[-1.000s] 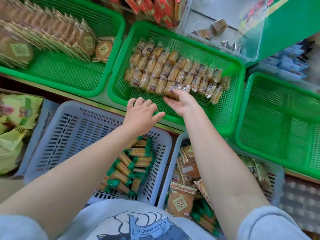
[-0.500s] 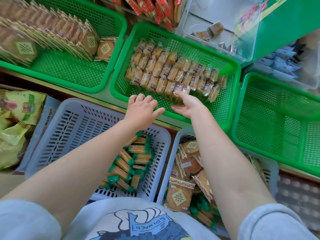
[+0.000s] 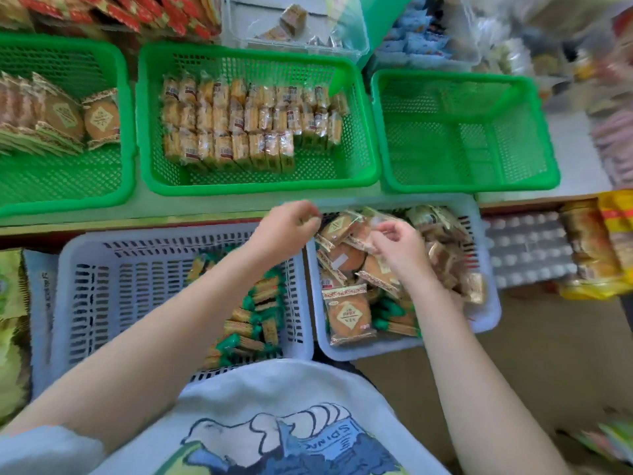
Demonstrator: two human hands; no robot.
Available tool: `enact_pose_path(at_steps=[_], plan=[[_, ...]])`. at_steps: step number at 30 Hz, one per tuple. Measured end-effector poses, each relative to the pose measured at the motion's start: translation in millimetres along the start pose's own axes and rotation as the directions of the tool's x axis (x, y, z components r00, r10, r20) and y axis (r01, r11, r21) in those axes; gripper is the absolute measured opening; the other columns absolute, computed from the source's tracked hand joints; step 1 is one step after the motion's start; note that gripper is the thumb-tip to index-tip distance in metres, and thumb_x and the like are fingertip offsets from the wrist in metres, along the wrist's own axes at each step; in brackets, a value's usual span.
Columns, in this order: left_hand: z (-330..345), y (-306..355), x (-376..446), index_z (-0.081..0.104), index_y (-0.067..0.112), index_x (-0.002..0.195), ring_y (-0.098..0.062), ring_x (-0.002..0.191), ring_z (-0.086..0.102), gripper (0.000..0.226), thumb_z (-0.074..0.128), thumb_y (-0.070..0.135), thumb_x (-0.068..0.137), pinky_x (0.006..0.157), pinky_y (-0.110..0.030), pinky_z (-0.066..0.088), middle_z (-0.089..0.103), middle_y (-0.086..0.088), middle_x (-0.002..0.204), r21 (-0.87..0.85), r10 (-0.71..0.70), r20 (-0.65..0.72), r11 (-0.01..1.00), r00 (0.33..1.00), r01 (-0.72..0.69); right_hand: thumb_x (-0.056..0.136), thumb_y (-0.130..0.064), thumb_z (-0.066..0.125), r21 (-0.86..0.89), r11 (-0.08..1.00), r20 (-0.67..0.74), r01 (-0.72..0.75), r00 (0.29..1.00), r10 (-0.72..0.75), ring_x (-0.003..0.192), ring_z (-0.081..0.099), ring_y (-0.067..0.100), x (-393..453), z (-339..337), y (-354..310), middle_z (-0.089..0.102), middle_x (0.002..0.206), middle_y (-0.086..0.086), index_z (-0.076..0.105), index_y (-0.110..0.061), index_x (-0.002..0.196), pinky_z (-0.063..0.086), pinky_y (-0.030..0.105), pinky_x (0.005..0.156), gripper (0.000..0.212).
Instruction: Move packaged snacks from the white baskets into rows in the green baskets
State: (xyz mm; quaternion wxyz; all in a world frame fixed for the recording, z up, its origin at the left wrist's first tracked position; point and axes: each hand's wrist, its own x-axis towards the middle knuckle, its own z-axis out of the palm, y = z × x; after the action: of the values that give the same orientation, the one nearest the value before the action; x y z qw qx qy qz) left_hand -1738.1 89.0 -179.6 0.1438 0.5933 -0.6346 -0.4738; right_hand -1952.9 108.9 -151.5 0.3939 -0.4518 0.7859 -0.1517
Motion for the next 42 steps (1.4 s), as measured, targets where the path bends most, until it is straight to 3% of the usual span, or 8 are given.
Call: enact_pose_path(at_steps=[6, 11, 19, 26, 29, 35, 39, 42], plan=[[50, 9, -47, 0.068, 0.02, 0.107, -0.023, 0.089, 0.068, 0.02, 0.051, 0.03, 0.102, 0.084, -0.047, 0.057, 0.072, 0.0, 0.098, 0.079, -0.072, 0.21, 0.995, 0.975, 0.057, 0.091, -0.035, 0.068, -0.512, 0.854, -0.132, 0.091, 0.974, -0.183, 0.124, 0.044, 0.03, -3, -23, 79, 0.051, 0.125, 0.009, 0.059, -0.016, 0.124, 0.034, 0.037, 0.097, 0.039], [79, 16, -50, 0.067, 0.025, 0.11, -0.013, 0.091, 0.068, 0.018, 0.051, 0.029, 0.103, 0.086, -0.04, 0.057, 0.07, 0.006, 0.101, -0.026, -0.179, 0.09, 0.983, 0.98, 0.182, 0.077, -0.056, 0.078, -0.595, 0.781, 0.197, 0.187, 0.977, -0.084, 0.146, 0.024, 0.031, 18, -22, 101, 0.021, 0.159, 0.007, 0.017, -0.026, 0.156, 0.027, 0.052, 0.116, 0.104], [131, 40, -39, 0.07, 0.02, 0.109, -0.011, 0.085, 0.072, 0.023, 0.064, 0.038, 0.096, 0.085, -0.032, 0.058, 0.075, 0.005, 0.097, -0.265, -0.252, 0.039, 0.93, 0.967, 0.253, 0.093, -0.021, 0.064, -0.535, 0.753, 0.268, 0.384, 0.922, -0.28, 0.118, 0.051, 0.028, 37, -44, 125, 0.041, 0.134, 0.007, 0.043, -0.015, 0.147, 0.048, 0.039, 0.088, 0.058], [150, 75, -29, 0.058, 0.01, 0.12, -0.03, 0.104, 0.072, 0.043, 0.05, 0.048, 0.1, 0.094, -0.042, 0.056, 0.07, -0.016, 0.119, -0.79, -0.305, 0.4, 0.364, 0.864, 0.494, 0.09, 0.001, 0.059, -0.321, 0.649, 0.357, 0.69, 0.722, -0.592, 0.095, 0.056, 0.023, 18, -80, 122, 0.044, 0.134, 0.004, 0.052, -0.016, 0.143, 0.051, 0.035, 0.075, 0.056], [156, 75, -22, 0.06, 0.006, 0.116, -0.022, 0.087, 0.074, 0.02, 0.058, 0.018, 0.1, 0.072, -0.034, 0.062, 0.07, -0.013, 0.106, -0.882, -0.386, 0.273, 0.265, 0.881, 0.389, 0.091, 0.0, 0.059, -0.236, 0.587, 0.539, 0.775, 0.607, -0.584, 0.092, 0.059, 0.018, 20, -78, 115, 0.035, 0.144, -0.001, 0.045, -0.023, 0.148, 0.053, 0.028, 0.076, 0.063], [145, 49, -24, 0.055, 0.009, 0.126, -0.025, 0.087, 0.072, 0.034, 0.066, 0.007, 0.094, 0.059, -0.035, 0.061, 0.066, -0.016, 0.117, -0.891, -0.617, 0.012, 0.35, 0.787, 0.287, 0.101, -0.036, 0.056, -0.19, 0.937, 0.336, 0.293, 0.916, -0.218, 0.085, 0.07, 0.019, 86, -57, 87, 0.071, 0.109, 0.007, 0.063, -0.012, 0.115, 0.06, 0.037, 0.079, 0.029], [140, 43, -35, 0.056, 0.018, 0.12, -0.025, 0.094, 0.072, 0.031, 0.067, 0.007, 0.093, 0.067, -0.038, 0.062, 0.066, -0.01, 0.116, -0.881, -0.624, -0.005, 0.372, 0.781, 0.292, 0.099, -0.05, 0.055, 0.092, 0.974, 0.457, -0.205, 0.878, 0.142, 0.065, 0.075, 0.025, 102, -31, 65, 0.073, 0.084, 0.013, 0.054, -0.001, 0.133, 0.061, 0.033, 0.06, 0.059], [141, 38, -43, 0.057, 0.019, 0.118, -0.025, 0.096, 0.072, 0.029, 0.065, 0.006, 0.094, 0.073, -0.041, 0.063, 0.068, -0.011, 0.117, -0.895, -0.637, 0.019, 0.333, 0.771, 0.298, 0.099, -0.038, 0.061, 0.233, 0.911, 0.488, -0.341, 0.851, 0.194, 0.064, 0.072, 0.022, 106, -22, 63, 0.073, 0.087, 0.014, 0.055, -0.005, 0.131, 0.058, 0.03, 0.057, 0.046]])
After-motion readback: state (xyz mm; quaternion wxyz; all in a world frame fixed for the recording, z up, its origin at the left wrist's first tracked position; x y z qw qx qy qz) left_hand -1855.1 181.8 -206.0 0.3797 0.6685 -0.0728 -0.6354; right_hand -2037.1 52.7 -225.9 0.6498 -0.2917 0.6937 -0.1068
